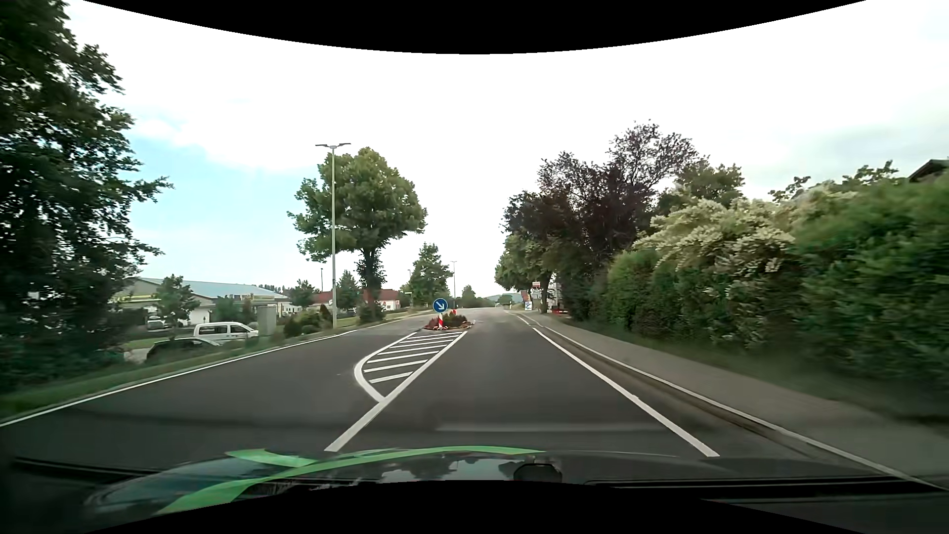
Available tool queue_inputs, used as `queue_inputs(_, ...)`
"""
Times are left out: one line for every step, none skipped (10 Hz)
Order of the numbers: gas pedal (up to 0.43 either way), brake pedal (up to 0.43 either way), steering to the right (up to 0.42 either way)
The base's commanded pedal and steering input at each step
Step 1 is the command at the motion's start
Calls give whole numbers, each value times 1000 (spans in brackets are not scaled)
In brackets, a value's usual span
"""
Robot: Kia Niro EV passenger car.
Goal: Follow the waypoints while adhering to traffic rules and regulations
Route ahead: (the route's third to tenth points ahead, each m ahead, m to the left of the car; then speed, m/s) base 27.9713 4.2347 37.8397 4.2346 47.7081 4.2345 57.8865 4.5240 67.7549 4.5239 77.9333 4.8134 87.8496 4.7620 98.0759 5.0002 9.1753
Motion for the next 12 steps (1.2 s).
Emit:
queue_inputs(370, 0, 2)
queue_inputs(358, 0, 2)
queue_inputs(350, 0, 2)
queue_inputs(331, 0, 1)
queue_inputs(268, 0, 0)
queue_inputs(268, 0, -4)
queue_inputs(268, 0, -5)
queue_inputs(268, 0, -4)
queue_inputs(268, 0, -3)
queue_inputs(268, 0, -3)
queue_inputs(268, 0, -2)
queue_inputs(268, 0, -2)
